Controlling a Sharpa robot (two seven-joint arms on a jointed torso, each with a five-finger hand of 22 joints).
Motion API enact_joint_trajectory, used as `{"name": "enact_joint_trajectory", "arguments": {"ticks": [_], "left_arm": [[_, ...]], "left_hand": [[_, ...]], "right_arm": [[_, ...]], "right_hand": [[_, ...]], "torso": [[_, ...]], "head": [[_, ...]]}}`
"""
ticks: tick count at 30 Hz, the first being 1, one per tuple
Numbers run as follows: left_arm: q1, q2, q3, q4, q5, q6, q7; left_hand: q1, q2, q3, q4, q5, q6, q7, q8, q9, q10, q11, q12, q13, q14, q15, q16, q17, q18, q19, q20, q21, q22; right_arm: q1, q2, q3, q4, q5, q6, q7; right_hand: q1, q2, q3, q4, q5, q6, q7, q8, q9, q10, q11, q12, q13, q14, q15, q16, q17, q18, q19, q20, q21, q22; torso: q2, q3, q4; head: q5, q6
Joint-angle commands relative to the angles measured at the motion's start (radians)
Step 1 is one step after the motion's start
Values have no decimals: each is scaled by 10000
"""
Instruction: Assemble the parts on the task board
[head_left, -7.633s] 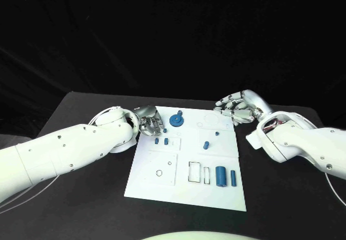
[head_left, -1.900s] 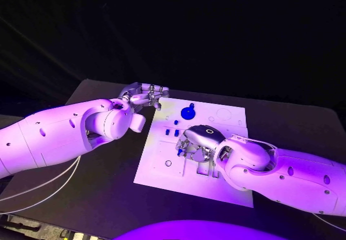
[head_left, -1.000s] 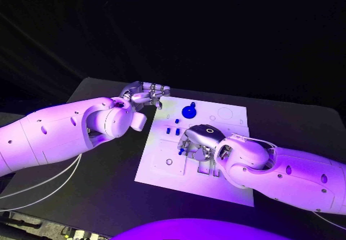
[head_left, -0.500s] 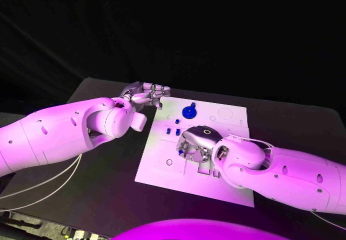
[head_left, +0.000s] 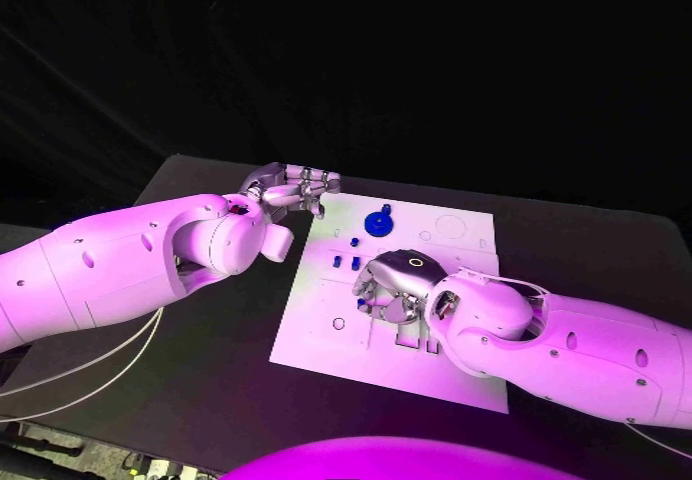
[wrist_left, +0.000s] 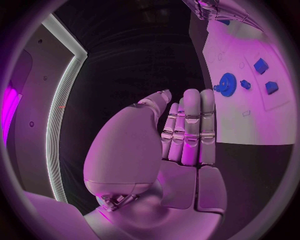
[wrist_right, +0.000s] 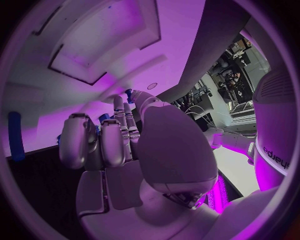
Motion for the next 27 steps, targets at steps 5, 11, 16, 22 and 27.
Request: {"name": "enact_joint_trajectory", "arguments": {"ticks": [5, 11, 16, 22, 27], "left_arm": [[10, 0, 6, 15, 3, 156, -3], [10, -25, 5, 10, 3, 151, -8], [10, -39, 4, 5, 3, 151, -11], [10, -36, 1, -7, 3, 159, -9], [9, -26, -9, -20, 3, 134, 33]], "left_hand": [[-1, 72, -64, -5, -21, -68, 14, -31, -9, -97, -1, 65, 15, -63, 7, -40, -17, 145, -76, 9, -36, -9], [-3, 73, -69, -3, -21, -76, 17, -31, -13, -110, 3, 69, 15, -65, 9, -40, -19, 146, -81, 12, -49, -20], [-3, 73, -69, -3, -21, -76, 17, -31, -13, -110, 3, 69, 15, -65, 9, -40, -19, 146, -81, 12, -49, -20], [-3, 73, -69, -3, -21, -76, 17, -31, -13, -110, 3, 69, 15, -65, 9, -40, -19, 146, -81, 12, -49, -20], [-6, 81, -74, 0, -20, -80, 20, -28, -17, -119, 5, 77, 16, -67, 12, -38, -22, 144, -74, 14, -49, -16]], "right_arm": [[-14, -500, 6, 528, -149, -533, -216], [351, -1485, 110, 1271, 298, -504, -306], [760, -2226, 145, 1372, 561, -231, -289], [920, -2620, 152, 1188, 394, 36, -205], [929, -2709, 138, 1018, 172, 241, -133]], "right_hand": [[-44, -119, -91, -32, -25, -84, -19, -19, -27, -118, 3, 79, 11, 397, 76, -57, -88, -5, -94, 37, -172, 1700], [-97, -162, -159, -46, 2, -79, -65, 0, -30, -122, -21, 141, 15, 394, 65, -47, -88, -2, -95, 45, -172, 1699], [-120, -231, -280, -111, -11, -88, -108, 10, -39, -284, -34, 157, -16, 349, 55, -146, -232, 52, -199, 49, -447, 1628], [-110, -264, -536, -224, 9, -143, -76, 7, -65, -630, 14, 169, -85, 288, 88, -249, -387, 90, -292, 76, -689, 1564], [-100, -250, -603, -243, 47, -104, -79, 28, -60, -679, 18, 196, -96, 293, 91, -237, -383, 88, -287, 82, -686, 1564]], "torso": [[-15, 0, -2], [-14, 0, -19], [-26, -12, -47], [-39, 3, -71], [-32, -4, -50]], "head": [[-80, 73], [-176, 167], [-328, 246], [-387, 309], [-426, 353]]}}
